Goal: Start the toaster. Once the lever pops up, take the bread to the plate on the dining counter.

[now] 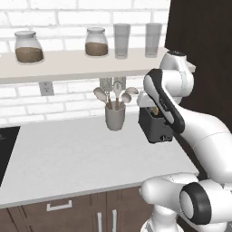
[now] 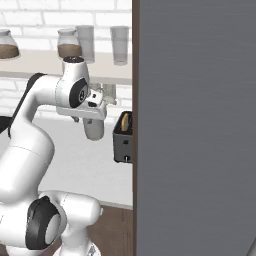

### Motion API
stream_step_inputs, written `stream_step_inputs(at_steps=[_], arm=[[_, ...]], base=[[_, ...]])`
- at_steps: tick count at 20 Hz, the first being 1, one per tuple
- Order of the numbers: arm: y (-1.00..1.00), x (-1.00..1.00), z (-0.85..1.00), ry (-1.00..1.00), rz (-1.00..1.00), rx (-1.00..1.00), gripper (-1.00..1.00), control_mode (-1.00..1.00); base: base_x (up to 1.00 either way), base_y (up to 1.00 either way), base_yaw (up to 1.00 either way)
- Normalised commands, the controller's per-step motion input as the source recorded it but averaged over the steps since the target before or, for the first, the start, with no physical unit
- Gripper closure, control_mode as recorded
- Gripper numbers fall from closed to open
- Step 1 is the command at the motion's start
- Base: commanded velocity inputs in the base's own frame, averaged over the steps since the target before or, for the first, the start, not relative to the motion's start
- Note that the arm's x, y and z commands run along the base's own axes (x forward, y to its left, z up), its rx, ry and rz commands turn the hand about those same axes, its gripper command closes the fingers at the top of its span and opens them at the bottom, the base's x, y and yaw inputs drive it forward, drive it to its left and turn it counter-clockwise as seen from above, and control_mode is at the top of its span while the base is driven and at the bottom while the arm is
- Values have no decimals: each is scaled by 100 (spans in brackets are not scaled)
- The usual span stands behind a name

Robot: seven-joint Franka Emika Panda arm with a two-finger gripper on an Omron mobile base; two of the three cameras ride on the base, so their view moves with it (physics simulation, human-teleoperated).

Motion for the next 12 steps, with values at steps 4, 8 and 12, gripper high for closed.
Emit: stream_step_inputs(at_steps=[4, 8, 12], arm=[[0, -12, 0, -2, 0, 0, -100, -100], [-22, -8, -9, -12, 0, 0, -100, -100], [-39, 0, -20, -5, 0, 0, -100, -100]], base=[[0, 0, 0], [0, 0, 0], [0, 0, 0]])
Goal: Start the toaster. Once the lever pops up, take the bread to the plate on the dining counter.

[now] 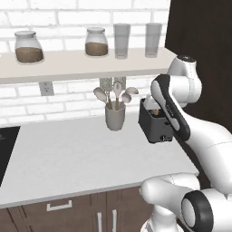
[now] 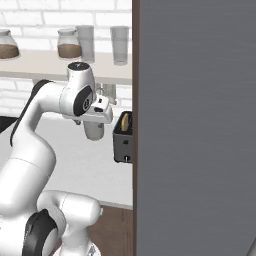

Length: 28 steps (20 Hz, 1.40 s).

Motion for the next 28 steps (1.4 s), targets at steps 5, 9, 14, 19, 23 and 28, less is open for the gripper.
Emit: stream_step_inputs(at_steps=[5, 9, 14, 19, 23, 28], arm=[[-20, 1, -31, -6, 0, 0, -100, -100], [-14, 5, -41, -7, 0, -2, -100, -100], [-21, 9, -55, 0, 0, -6, -100, -100], [-29, 18, -38, 0, 0, -3, -100, -100], [-24, 28, -22, 0, 0, 0, -100, -100], [-4, 47, -23, 0, 0, 0, -100, -100]], base=[[0, 0, 0], [0, 0, 0], [0, 0, 0], [0, 0, 0], [0, 0, 0], [0, 0, 0]])
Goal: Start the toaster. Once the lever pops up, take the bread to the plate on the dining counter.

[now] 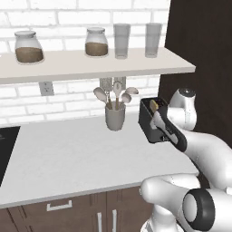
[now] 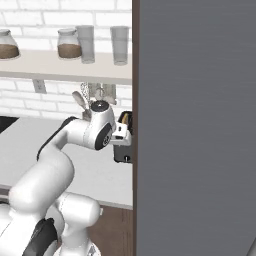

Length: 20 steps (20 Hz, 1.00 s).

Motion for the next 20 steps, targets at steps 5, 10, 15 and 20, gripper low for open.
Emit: stream_step_inputs(at_steps=[5, 10, 15, 20], arm=[[0, 52, -18, 0, 0, 0, -100, -100], [-6, 38, -12, 0, 0, 0, -100, -100], [-12, 21, -12, 0, 0, 0, -100, -100], [-10, 7, -20, 0, 0, 0, -100, -100]], base=[[0, 0, 0], [0, 0, 0], [0, 0, 0], [0, 0, 0]])
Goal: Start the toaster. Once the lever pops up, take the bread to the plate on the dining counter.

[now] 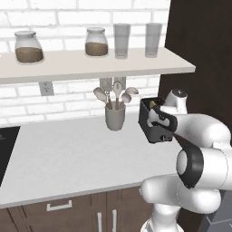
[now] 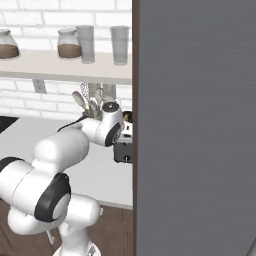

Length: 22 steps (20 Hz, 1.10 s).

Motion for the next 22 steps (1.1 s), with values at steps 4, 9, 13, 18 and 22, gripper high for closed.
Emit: stream_step_inputs(at_steps=[4, 9, 13, 18, 22], arm=[[-1, 3, -24, -1, 0, 0, -100, -100], [0, 1, -31, -1, 0, 0, -100, -100], [0, 0, -51, 0, 0, 0, -100, -100], [0, -2, -57, 0, 0, 0, -100, -100], [0, -1, -62, 0, 0, 0, -100, -100]], base=[[0, 0, 0], [0, 0, 0], [0, 0, 0], [0, 0, 0], [0, 0, 0]])
